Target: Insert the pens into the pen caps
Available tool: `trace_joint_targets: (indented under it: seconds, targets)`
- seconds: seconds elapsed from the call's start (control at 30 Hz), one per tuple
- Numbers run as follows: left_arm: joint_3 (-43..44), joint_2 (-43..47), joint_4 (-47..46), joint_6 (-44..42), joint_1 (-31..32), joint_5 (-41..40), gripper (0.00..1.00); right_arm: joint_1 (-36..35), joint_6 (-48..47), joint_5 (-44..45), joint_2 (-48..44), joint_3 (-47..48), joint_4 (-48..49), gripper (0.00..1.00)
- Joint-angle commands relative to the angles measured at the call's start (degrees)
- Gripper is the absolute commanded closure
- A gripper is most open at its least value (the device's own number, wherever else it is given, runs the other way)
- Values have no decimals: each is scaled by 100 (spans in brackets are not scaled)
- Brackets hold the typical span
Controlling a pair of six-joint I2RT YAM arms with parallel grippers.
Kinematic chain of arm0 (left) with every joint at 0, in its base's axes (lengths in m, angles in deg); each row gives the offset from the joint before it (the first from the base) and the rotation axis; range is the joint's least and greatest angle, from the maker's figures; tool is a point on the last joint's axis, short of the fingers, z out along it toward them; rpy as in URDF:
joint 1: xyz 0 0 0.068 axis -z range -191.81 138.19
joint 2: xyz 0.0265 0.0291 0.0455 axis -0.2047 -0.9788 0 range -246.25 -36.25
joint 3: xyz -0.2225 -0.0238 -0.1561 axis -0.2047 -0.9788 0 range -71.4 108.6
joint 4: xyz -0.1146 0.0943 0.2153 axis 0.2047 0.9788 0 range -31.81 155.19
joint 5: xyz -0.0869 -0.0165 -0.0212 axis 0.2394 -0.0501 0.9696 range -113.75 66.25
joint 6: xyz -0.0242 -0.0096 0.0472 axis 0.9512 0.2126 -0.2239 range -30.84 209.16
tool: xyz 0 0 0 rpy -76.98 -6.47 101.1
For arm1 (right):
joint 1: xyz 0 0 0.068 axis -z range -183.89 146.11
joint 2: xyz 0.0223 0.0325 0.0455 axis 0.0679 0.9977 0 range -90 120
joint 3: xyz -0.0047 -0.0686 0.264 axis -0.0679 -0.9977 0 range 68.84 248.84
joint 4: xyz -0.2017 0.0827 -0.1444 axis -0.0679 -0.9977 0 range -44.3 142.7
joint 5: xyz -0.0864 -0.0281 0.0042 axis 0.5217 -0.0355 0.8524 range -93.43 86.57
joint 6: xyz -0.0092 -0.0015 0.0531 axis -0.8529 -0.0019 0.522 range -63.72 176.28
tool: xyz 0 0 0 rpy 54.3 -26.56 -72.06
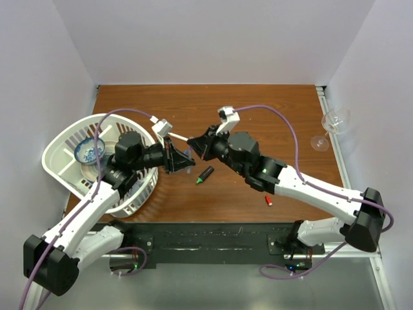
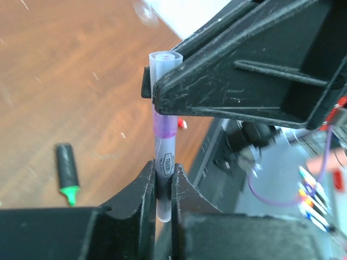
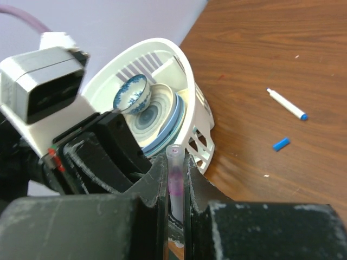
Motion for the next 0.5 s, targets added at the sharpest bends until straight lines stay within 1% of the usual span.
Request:
trace_joint_targets:
  seconds: [0.0, 0.03, 0.07, 0.1, 0.13, 0.17, 0.23, 0.27, 0.33, 0.37, 0.4, 0.47]
  targets:
    - [243, 505, -754, -201, -133, -964, 77, -222, -269, -480, 320, 1358, -1700, 100]
    - [217, 663, -594, -367, -133, -982, 68, 57, -313, -523, 460, 1569, -1849, 100]
    - [208, 734, -418, -455, -133, -1017, 56, 226, -331, -602, 514, 1763, -1989, 100]
    - [181, 813, -112, -508, -125, -1026, 49, 375, -331, -786, 575, 2052, -2165, 100]
    - [129, 953, -22, -622, -124, -1035, 41, 620, -418, -831, 637, 2142, -2227, 100]
    - [94, 1015, 249, -649, -124, -1018, 29, 718, -515, -901, 655, 2273, -2315, 100]
    - [23, 1234, 593, -807, -133, -974, 22, 964, -769, -946, 707, 2379, -2552, 100]
    - [32, 1305, 699, -869, -133, -991, 16, 1070, -840, -972, 760, 2397, -2797, 100]
    - [67, 1489, 1041, -1080, -133, -1061, 8, 1377, -1033, -1051, 795, 2328, -3000, 100]
    - [84, 1560, 1147, -1159, -133, -1279, 2, 1492, -1087, -1025, 822, 2197, -3184, 100]
    - [93, 1604, 1287, -1333, -133, -1412, 0, 1606, -1131, -1016, 848, 2100, -3256, 100]
    - [58, 1719, 1333, -1432, -116, -1736, 0, 1958, -1228, -999, 918, 1872, -3448, 100]
